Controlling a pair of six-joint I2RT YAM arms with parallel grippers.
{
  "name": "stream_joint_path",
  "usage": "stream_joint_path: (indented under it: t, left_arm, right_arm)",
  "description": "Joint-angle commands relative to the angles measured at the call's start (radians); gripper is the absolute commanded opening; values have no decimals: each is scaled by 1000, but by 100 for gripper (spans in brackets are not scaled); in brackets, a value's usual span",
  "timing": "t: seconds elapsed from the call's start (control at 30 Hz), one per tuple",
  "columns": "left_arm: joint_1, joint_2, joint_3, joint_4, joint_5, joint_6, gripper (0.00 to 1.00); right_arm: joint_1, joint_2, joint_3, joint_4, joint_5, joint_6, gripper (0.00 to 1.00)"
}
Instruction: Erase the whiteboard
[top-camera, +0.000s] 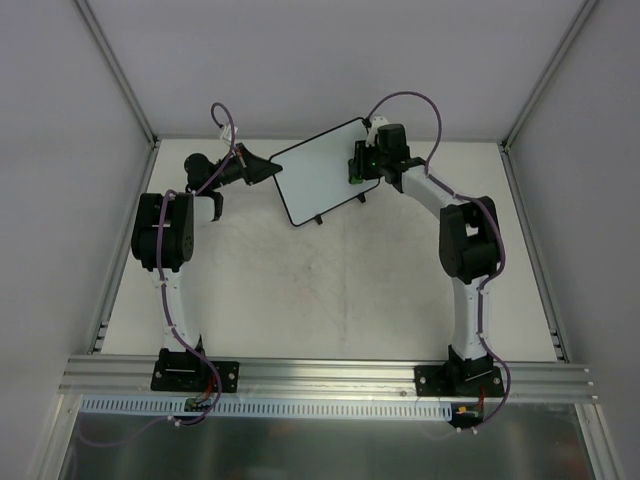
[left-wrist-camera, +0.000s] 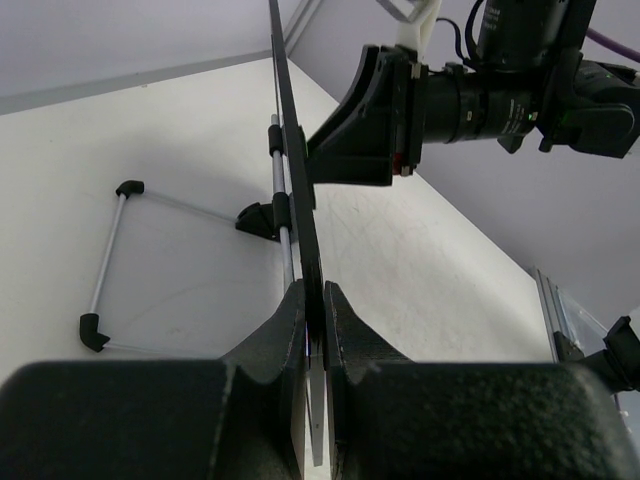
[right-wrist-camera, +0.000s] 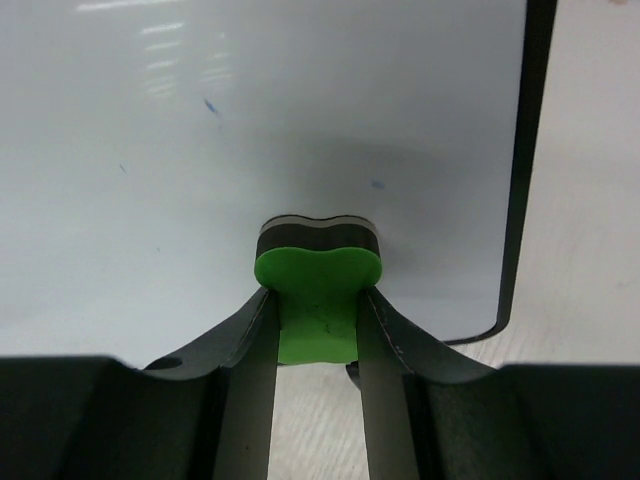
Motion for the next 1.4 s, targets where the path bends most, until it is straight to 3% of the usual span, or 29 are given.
stream_joint_path:
  t: [0.0, 0.4, 0.93, 1.37]
  left_arm:
    - [-22, 10, 7, 120, 160, -42, 0]
    - [-22, 9, 6, 127, 160, -48, 0]
    - [-22, 13, 14, 141, 169, -62, 0]
    - [-22, 13, 17, 140, 172, -62, 0]
  right_arm:
    - [7, -66, -98, 50, -10, 19, 0]
    - [7, -94, -138, 107, 9, 30, 1]
    - [-25, 4, 209, -57, -11, 13, 0]
    - [19, -10, 158, -80, -16, -15, 0]
